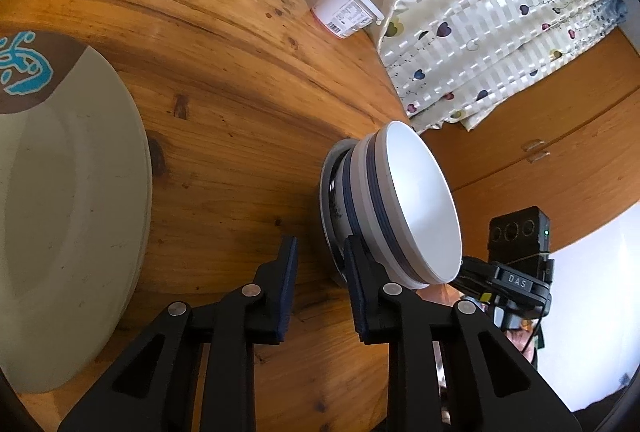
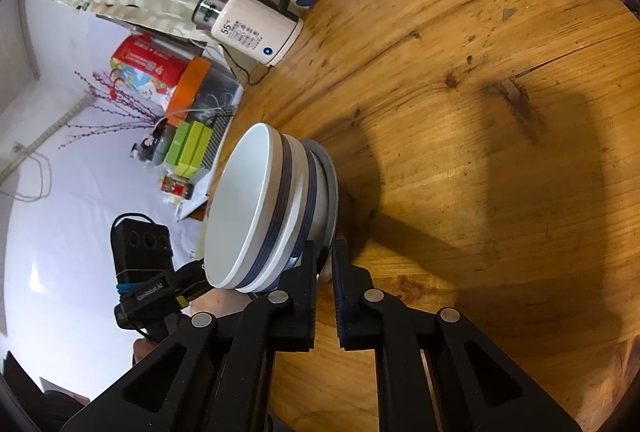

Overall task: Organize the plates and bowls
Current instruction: 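Carry the steel bowl stack with both tools toward the beige plate stack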

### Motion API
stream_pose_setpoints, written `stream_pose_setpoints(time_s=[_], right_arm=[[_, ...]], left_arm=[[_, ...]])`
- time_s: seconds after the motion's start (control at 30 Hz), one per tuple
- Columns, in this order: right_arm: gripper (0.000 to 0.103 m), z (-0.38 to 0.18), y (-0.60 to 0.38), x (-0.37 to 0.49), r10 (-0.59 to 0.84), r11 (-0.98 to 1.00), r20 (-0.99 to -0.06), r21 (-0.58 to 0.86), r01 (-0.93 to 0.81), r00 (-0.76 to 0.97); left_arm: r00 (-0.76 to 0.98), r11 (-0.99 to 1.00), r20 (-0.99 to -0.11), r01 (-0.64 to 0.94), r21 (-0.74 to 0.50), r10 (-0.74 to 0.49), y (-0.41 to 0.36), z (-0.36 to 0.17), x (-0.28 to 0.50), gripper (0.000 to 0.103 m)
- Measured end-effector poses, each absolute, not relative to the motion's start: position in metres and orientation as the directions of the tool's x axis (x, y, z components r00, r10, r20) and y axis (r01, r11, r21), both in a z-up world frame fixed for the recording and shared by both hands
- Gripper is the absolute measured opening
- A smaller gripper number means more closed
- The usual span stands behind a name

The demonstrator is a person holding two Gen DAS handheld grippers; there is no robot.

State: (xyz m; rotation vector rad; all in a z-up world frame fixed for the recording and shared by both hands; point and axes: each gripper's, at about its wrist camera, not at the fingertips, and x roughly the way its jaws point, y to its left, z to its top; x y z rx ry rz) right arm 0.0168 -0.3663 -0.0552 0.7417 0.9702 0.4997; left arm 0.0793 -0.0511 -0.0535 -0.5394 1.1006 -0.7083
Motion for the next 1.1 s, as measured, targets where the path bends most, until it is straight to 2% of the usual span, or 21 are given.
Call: stream_pose_setpoints(time_s=[0.2, 0.43, 1.1], right_arm=[[0.008, -0.0547, -0.3686, 0.0162, 0.678, 0.655, -0.550, 0.754, -0.059, 0.488], [0.008, -0.0530, -0.3685, 0.0172, 0.677, 0.657, -0.550, 0.751, -0.066, 0.489], [0.008, -0.0485, -0.3653, 0.0165, 0.673, 0.669, -0.550, 0.738, -0.091, 0.495]], left_arm=[[0.264, 0.638, -0.584, 0.242, -0.731, -0.768, -0.0494, -0.0565, 0.0809, 0.024], [0.256, 0.614, -0.559, 0.272, -0.741, -0.788, -0.0519, -0.0535, 0.0782, 0.009], [0.267, 0.608, -0.548, 0.282, -0.742, -0.793, -0.0503, -0.0552, 0.0773, 0.009]])
